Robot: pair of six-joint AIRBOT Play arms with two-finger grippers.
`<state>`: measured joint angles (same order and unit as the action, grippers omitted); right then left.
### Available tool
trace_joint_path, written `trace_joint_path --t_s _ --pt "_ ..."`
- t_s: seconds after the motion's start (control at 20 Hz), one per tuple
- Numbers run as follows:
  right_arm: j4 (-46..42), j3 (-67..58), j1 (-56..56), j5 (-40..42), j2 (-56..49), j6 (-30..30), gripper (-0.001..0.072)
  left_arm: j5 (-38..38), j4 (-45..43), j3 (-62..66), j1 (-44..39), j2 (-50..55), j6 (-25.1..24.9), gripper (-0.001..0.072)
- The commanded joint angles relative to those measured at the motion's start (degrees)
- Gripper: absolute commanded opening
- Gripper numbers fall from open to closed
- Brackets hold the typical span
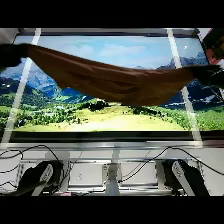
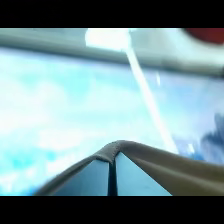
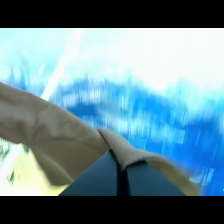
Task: Fold the clothes and pants, and hang the long-sleeved shirts on hangers.
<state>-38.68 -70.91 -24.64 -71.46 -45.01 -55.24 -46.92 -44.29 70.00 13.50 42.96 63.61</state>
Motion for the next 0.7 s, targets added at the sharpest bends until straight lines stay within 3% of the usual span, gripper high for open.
trace_joint_path --t_s 0.0,0.15,0.35,0.65 --pt "0.42 -9.55 0.04 0.57 8.59 -3.93 0.0013 12.00 -0.22 1.07 0.07 -9.86 -0.04 0.0015" --pt "0.42 -15.76 0.04 0.61 12.24 -5.11 0.0013 21.22 -0.24 1.07 0.07 -17.11 -0.04 0.0015" --pt "0.46 -20.15 0.04 1.60 13.77 -10.84 0.0013 27.39 -0.24 1.07 0.07 -23.39 -0.04 0.0015" --pt "0.09 -20.57 0.04 3.74 11.21 -11.93 0.0013 23.19 -0.20 -0.90 0.07 -22.38 0.09 0.0014"
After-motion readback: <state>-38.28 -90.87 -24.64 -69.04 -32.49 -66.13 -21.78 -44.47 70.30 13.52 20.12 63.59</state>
